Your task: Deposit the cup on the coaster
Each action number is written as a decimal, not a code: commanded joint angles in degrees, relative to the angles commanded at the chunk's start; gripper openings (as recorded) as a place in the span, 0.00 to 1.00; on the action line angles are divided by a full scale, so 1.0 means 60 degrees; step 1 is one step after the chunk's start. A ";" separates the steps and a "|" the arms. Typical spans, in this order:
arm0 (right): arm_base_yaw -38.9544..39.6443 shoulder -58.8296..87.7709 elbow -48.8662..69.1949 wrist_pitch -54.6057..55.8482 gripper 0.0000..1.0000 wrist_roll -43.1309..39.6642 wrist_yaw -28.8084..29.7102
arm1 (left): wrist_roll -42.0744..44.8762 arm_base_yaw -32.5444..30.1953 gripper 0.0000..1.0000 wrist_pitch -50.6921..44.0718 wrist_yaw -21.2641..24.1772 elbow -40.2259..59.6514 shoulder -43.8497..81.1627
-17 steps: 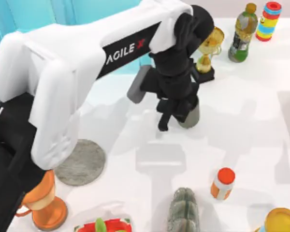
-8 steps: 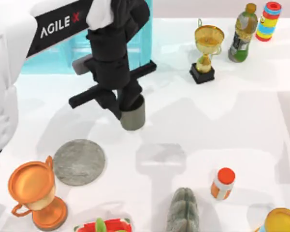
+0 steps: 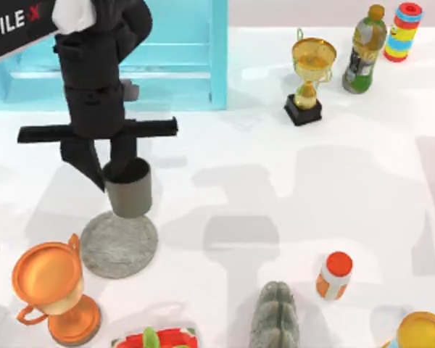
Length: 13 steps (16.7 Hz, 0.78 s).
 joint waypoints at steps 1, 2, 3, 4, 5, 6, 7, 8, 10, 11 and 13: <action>0.0000 0.0000 0.0000 0.0000 1.00 0.0000 0.0000 | 0.0453 0.0104 0.00 -0.0078 -0.0040 -0.0146 -0.0121; 0.0000 0.0000 0.0000 0.0000 1.00 0.0000 0.0000 | 0.0820 0.0190 0.00 -0.0144 -0.0073 -0.0267 -0.0221; 0.0000 0.0000 0.0000 0.0000 1.00 0.0000 0.0000 | 0.1099 0.0256 0.00 -0.0198 -0.0098 -0.0357 -0.0294; 0.0000 0.0000 0.0000 0.0000 1.00 0.0000 0.0000 | 0.1287 0.0299 0.00 -0.0241 -0.0115 -0.0411 -0.0334; 0.0000 0.0000 0.0000 0.0000 1.00 0.0000 0.0000 | 0.1382 0.0319 0.00 -0.0271 -0.0123 -0.0428 -0.0343; 0.0000 0.0000 0.0000 0.0000 1.00 0.0000 0.0000 | 0.1382 0.0319 0.00 -0.0271 -0.0123 -0.0428 -0.0343; 0.0000 0.0000 0.0000 0.0000 1.00 0.0000 0.0000 | 0.1382 0.0319 0.00 -0.0271 -0.0123 -0.0428 -0.0343; 0.0000 0.0000 0.0000 0.0000 1.00 0.0000 0.0000 | 0.1382 0.0319 0.00 -0.0271 -0.0123 -0.0428 -0.0343; 0.0000 0.0000 0.0000 0.0000 1.00 0.0000 0.0000 | 0.1384 0.0269 0.00 -0.0259 -0.0127 -0.0398 -0.0298; 0.0000 0.0000 0.0000 0.0000 1.00 0.0000 0.0000 | 0.1377 0.0268 0.00 -0.0228 -0.0125 -0.0418 -0.0305; 0.0000 0.0000 0.0000 0.0000 1.00 0.0000 0.0000 | 0.1345 0.0241 0.00 0.0095 -0.0115 -0.0711 -0.0290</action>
